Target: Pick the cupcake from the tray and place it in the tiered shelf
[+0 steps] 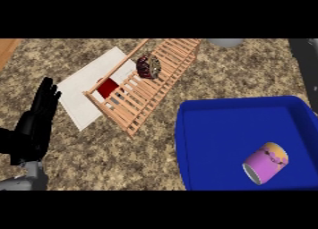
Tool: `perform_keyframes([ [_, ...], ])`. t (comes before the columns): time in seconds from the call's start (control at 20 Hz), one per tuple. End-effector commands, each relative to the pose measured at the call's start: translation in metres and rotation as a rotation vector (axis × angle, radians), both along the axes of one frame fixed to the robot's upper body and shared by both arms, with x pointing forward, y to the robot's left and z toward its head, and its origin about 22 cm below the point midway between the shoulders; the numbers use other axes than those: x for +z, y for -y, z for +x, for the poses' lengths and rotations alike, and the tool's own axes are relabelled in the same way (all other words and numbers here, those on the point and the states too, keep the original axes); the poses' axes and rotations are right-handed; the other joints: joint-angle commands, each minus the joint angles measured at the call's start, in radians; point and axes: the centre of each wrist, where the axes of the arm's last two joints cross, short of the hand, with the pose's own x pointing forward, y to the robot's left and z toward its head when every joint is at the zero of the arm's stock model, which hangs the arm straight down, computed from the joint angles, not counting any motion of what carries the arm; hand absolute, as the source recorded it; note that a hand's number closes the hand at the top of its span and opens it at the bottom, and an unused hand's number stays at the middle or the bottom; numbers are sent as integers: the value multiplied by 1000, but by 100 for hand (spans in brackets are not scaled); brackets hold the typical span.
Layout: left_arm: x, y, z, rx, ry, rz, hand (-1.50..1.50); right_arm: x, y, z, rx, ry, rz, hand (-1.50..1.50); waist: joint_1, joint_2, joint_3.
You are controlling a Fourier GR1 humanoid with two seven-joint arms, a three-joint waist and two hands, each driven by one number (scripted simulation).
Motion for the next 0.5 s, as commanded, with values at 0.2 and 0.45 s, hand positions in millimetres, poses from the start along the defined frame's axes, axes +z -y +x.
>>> perform_keyframes([
  [0.2, 5, -11, 4, -13, 12, 1, 0, 3, 86, -11, 29, -13, 31, -150, 18, 7, 0],
  [0.45, 3, -1, 4, -29, 14, 1, 0, 8, 110, -18, 55, 1, 40, -150, 27, 10, 1],
])
